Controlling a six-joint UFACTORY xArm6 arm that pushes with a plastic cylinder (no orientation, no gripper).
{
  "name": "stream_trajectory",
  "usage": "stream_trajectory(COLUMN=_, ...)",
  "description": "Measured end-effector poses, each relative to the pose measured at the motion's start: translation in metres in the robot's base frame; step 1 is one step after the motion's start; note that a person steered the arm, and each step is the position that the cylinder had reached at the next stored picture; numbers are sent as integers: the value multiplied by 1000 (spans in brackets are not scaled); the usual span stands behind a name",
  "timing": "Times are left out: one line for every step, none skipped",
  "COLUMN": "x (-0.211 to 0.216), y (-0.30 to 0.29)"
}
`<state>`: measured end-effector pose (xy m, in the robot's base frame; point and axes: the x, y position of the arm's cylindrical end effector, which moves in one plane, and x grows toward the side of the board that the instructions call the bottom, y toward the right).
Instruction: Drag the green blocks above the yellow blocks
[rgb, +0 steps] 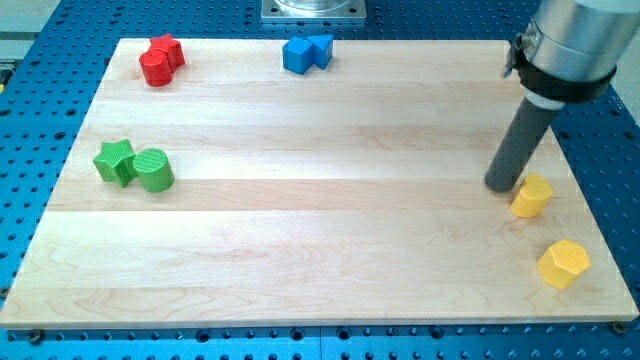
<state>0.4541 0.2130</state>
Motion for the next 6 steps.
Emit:
stream_trajectory(x=9, y=25)
stream_trajectory(x=43, y=29)
stream_trajectory(x=23, y=-3)
stream_trajectory(x=37, y=-153)
stream_trajectory(x=66, y=-302)
stream_trajectory(x=56, y=-442)
